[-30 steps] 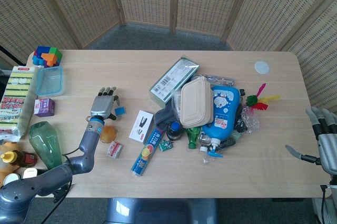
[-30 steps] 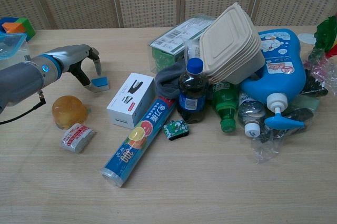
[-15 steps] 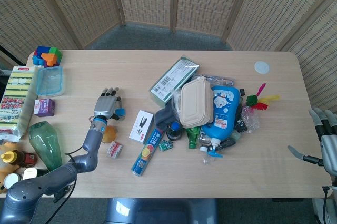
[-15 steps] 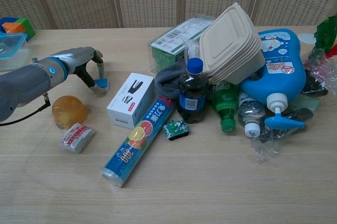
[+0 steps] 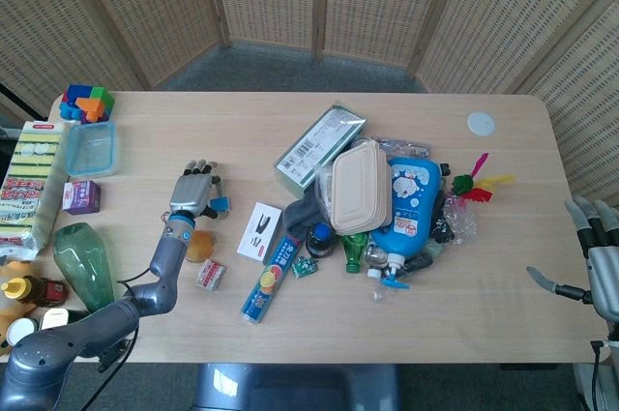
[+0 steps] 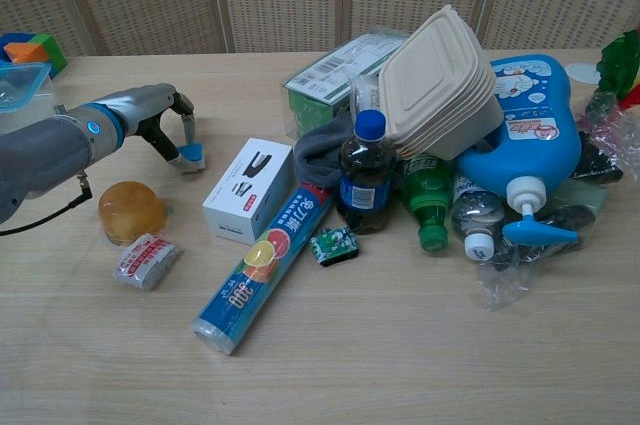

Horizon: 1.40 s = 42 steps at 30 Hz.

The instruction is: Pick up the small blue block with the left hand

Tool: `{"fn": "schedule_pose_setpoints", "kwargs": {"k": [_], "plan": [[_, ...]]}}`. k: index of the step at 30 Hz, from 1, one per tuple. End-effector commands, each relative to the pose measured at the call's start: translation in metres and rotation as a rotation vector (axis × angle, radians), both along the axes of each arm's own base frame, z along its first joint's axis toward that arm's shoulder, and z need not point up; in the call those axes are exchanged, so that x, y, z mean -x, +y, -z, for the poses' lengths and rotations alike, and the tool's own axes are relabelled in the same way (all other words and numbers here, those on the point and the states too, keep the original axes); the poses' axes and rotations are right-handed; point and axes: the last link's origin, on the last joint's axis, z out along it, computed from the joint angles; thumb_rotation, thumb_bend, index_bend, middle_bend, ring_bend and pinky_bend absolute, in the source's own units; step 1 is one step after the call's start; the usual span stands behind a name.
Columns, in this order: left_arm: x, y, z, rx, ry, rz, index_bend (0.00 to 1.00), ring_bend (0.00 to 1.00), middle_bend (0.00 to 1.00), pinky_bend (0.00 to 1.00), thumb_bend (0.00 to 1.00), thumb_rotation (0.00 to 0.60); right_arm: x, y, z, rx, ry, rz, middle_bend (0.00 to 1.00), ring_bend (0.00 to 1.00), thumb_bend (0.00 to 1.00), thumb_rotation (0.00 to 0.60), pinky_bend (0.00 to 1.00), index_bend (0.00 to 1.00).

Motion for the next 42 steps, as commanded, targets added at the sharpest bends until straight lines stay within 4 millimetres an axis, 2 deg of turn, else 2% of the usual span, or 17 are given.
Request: {"fn": "schedule_pose_setpoints", "kwargs": {"k": [1, 7, 17, 29, 35, 42], "plan": [[-0.004, 0.002, -0.008, -0.01, -0.014, 0.014, 0.66, 0.0, 0.15, 0.0, 0.35, 0.566, 0.0, 0.0, 0.0, -0.001, -0.001, 0.0, 0.0, 0.0, 0.18, 0.236, 0.0, 0.0], [-0.019, 0.009, -0.038, -0.042, -0.056, 0.055, 0.66, 0.0, 0.15, 0.0, 0.35, 0.562, 0.0, 0.0, 0.002, -0.005, -0.007, -0.004, 0.0, 0.0, 0.18, 0.239, 0.0, 0.0], [-0.065, 0.014, -0.115, -0.135, -0.095, 0.167, 0.66, 0.0, 0.14, 0.0, 0.34, 0.563, 0.0, -0.002, 0.007, -0.012, -0.021, -0.012, 0.0, 0.0, 0.18, 0.239, 0.0, 0.0], [-0.11, 0.012, -0.19, -0.23, -0.139, 0.227, 0.65, 0.0, 0.14, 0.0, 0.34, 0.564, 0.001, -0.001, 0.01, -0.014, -0.034, -0.019, 0.0, 0.0, 0.18, 0.235, 0.0, 0.0], [-0.122, 0.009, -0.212, -0.256, -0.164, 0.238, 0.64, 0.0, 0.14, 0.0, 0.34, 0.565, 0.0, -0.002, 0.011, -0.015, -0.039, -0.025, 0.0, 0.0, 0.18, 0.236, 0.0, 0.0], [-0.125, 0.007, -0.22, -0.262, -0.169, 0.236, 0.64, 0.0, 0.13, 0.0, 0.34, 0.565, -0.001, -0.004, 0.011, -0.016, -0.04, -0.033, 0.0, 0.0, 0.18, 0.235, 0.0, 0.0]]}}
